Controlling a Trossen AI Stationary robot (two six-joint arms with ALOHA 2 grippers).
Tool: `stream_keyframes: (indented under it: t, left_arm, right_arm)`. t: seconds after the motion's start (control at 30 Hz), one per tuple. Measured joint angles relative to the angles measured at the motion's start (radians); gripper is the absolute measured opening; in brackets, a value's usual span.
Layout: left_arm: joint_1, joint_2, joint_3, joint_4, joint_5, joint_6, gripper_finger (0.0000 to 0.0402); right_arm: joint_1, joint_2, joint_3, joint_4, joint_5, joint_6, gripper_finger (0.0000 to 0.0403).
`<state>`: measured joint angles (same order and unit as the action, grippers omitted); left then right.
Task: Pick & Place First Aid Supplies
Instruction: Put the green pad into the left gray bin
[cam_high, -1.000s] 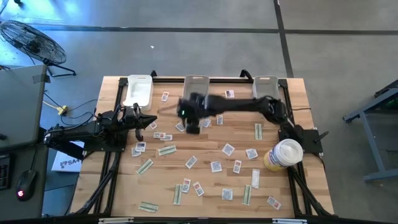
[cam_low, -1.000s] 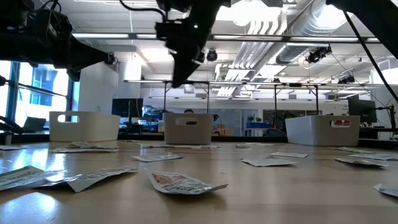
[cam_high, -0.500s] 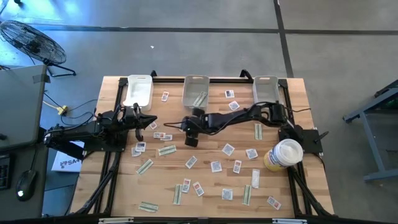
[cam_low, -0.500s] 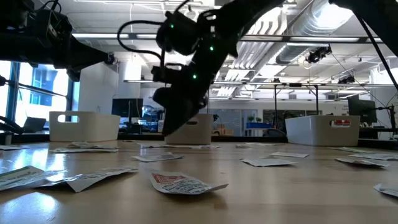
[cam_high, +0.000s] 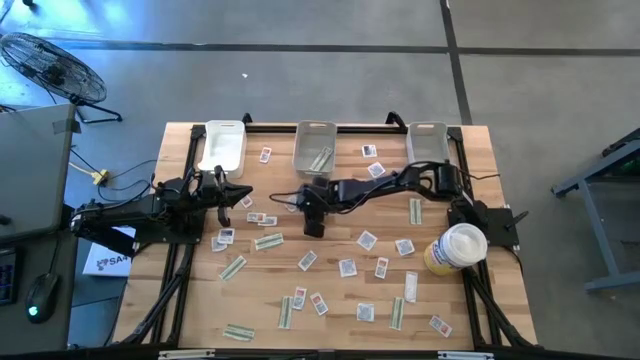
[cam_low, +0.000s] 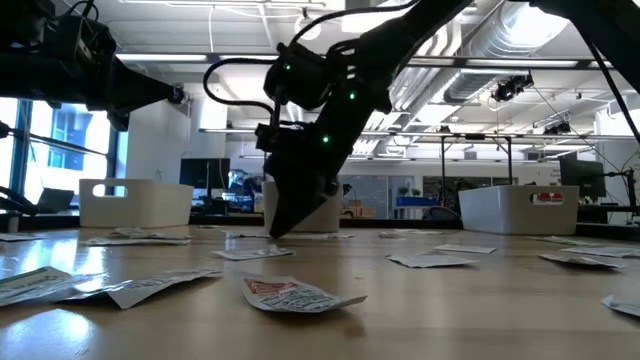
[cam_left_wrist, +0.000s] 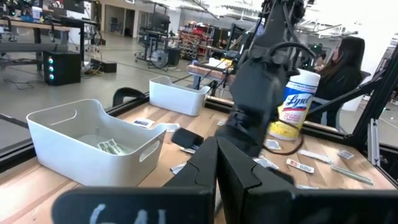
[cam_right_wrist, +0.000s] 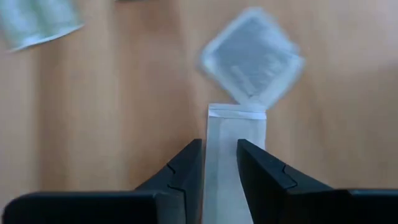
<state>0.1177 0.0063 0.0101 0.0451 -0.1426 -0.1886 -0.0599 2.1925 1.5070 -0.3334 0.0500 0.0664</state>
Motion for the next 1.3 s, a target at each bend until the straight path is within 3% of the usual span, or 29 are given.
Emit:
stream_keyframes:
  t: [0.2, 0.5, 0.6, 1.03, 1.3]
  left_arm:
    - [0.0, 0.0, 0.0, -0.003, 0.0, 0.0, 0.0001]
    - [0.0, 0.0, 0.0, -0.002, 0.0, 0.0, 0.0001]
    - [0.0, 0.0, 0.0, -0.002, 0.0, 0.0, 0.0001]
    - [0.0, 0.0, 0.0, -0.01, 0.002, 0.0, 0.0001]
    - [0.0, 0.0, 0.0, -0.01, 0.002, 0.0, 0.0001]
  right_arm:
    - [0.038, 0.0, 0.052, -0.132, -0.1, -0.053, 0.0097]
    - [0.132, 0.003, 0.128, -0.147, 0.054, -0.066, 0.0119]
    - [0.152, 0.003, 0.131, -0.108, 0.13, 0.013, 0.0127]
    - [0.127, 0.067, 0.133, -0.101, 0.14, 0.062, 0.0133]
    - [0.093, 0.078, 0.134, -0.122, 0.084, 0.064, 0.0118]
